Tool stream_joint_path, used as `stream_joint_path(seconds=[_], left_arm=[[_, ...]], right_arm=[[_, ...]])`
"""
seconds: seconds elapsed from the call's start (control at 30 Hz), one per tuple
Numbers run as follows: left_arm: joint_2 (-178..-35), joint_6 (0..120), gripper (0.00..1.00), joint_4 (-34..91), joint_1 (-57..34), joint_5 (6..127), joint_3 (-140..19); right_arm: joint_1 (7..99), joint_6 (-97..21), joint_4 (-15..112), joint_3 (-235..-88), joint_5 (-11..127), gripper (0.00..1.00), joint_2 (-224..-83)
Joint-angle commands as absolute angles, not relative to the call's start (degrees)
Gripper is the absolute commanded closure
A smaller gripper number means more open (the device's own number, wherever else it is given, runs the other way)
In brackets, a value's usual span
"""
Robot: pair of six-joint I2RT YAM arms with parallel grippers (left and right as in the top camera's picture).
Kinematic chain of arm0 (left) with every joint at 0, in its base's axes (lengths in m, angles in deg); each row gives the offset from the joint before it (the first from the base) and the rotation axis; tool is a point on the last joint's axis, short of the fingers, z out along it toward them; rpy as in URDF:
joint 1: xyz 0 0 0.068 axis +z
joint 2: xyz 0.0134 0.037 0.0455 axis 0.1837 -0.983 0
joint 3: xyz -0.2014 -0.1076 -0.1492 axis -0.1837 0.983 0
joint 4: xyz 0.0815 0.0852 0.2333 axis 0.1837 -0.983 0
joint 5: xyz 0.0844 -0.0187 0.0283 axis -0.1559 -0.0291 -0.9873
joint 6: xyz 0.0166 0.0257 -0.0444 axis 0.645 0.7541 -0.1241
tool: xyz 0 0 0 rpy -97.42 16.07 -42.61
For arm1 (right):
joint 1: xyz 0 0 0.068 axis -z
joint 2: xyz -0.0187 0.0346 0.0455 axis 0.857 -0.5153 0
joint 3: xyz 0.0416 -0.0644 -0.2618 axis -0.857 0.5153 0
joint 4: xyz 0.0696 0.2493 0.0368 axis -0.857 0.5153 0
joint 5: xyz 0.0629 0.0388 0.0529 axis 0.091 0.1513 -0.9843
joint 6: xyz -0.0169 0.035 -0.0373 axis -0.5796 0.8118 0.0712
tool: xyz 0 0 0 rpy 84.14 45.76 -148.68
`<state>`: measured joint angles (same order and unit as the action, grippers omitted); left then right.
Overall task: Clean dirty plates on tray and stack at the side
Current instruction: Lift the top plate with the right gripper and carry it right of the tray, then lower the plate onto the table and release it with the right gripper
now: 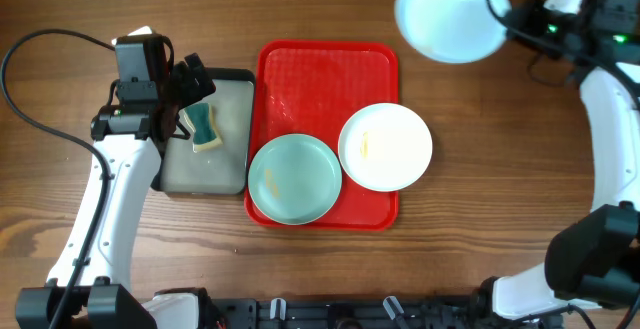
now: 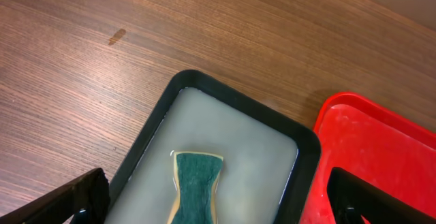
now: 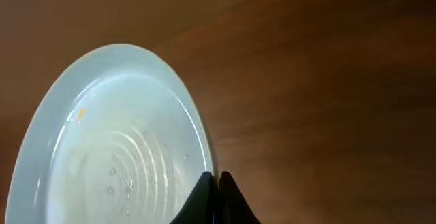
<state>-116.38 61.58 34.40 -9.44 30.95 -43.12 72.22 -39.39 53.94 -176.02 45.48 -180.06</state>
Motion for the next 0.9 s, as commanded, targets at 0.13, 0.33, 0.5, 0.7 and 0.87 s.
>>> stream_joint_path(seconds=[0.13, 0.33, 0.5, 0.7, 0.87], left_arm=[[-116.29, 61.03, 0.00, 34.53, -9.17, 30.99, -43.21], [-116.29, 61.03, 0.00, 34.55, -9.17, 31.01, -43.21], [-116.29, 61.05, 0.00, 34.55, -9.17, 31.01, -43.21], [-116.29, 61.03, 0.00, 34.53, -9.17, 30.99, -43.21], [-116.29, 61.03, 0.00, 34.53, -9.17, 30.99, -43.21]], right_arm=[[73.31, -42.91, 58.55, -176.32, 65.50, 0.96, -180.83], [73.31, -42.89, 57.57, -172.28, 67.66, 0.96, -187.82], [72.63, -44.46, 58.22, -172.28, 65.87, 0.96, -196.69], [70.16, -49.14, 57.85, -172.28, 62.72, 0.95, -199.45], [69.18, -50.43, 59.47, -173.28, 62.70, 0.70, -199.01]])
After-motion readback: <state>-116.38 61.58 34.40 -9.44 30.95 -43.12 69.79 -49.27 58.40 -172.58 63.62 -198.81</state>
